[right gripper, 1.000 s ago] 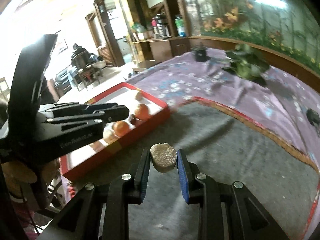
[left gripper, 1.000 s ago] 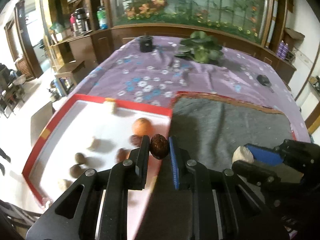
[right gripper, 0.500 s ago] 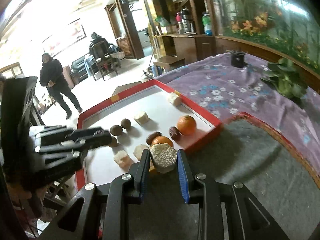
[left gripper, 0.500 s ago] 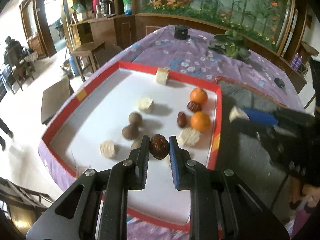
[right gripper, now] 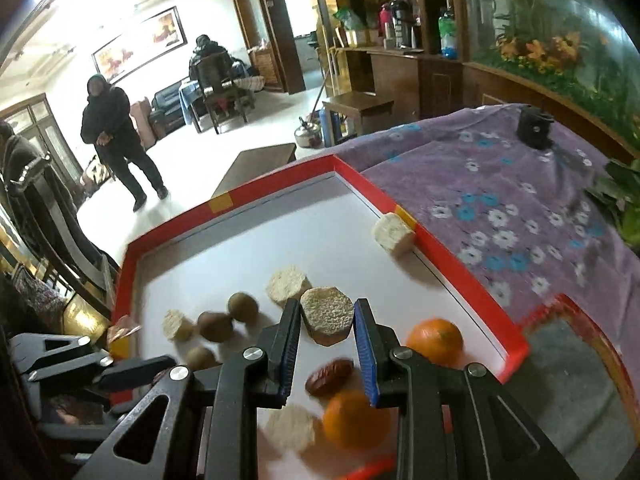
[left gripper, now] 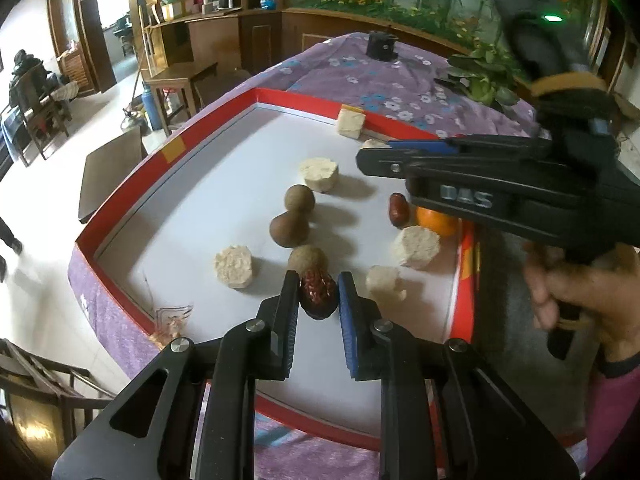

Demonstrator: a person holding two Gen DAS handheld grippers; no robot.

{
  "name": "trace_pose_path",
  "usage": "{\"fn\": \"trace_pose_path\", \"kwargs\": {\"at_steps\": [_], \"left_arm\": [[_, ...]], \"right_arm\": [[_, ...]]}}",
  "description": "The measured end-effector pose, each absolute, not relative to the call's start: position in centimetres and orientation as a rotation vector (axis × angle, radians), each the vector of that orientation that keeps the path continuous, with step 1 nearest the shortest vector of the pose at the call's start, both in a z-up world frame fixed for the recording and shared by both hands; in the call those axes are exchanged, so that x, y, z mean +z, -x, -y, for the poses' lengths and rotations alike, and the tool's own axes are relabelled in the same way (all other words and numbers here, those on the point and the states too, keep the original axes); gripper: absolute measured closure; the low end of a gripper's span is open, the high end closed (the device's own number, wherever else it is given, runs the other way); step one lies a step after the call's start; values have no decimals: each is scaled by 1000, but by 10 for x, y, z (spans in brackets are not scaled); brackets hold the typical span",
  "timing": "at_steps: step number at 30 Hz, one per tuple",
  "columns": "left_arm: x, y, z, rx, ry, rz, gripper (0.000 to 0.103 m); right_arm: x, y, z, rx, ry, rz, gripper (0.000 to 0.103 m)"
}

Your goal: Organize fruits

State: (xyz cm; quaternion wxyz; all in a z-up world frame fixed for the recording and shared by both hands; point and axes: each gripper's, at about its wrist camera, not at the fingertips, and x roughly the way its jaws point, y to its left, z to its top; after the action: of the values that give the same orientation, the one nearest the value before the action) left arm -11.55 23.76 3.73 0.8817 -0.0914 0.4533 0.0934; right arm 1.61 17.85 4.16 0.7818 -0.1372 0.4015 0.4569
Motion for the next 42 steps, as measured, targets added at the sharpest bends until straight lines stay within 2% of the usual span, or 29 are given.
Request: {"fn": "trace_pose_path", "kwargs": {"at_steps": [13,18,19,21,22,23,27,30,42], "left_arm": [[29,104,-238,221,201,-943,84],[30,104,-236,260,191,-923,84],[32,105,-235,270,180,-916,80],[35,107,-233,282,168,-902,61],[37,109,-232,285,169,-888,49],[41,112,-232,290,171,-871,46],[54,120,-227,315,155,-814,46],[64,127,-223,327,153,-778,46],[88,149,-204,408,124,-689,46]], "right_arm": [[17,-34,-195,939,317,-914,77],[25,-29,-184,960,274,-906,64],[30,-26,-178,956,270,-884,63],[36,-19,-169,941,264,-863,63],[40,-15,-160,930,254,-850,63],[44,-12,-154,922,245,-841,63],[62,7,-120,874,195,-787,62],[75,26,-95,855,171,-730,54],[92,72,-26,783,73,-640,53]]}}
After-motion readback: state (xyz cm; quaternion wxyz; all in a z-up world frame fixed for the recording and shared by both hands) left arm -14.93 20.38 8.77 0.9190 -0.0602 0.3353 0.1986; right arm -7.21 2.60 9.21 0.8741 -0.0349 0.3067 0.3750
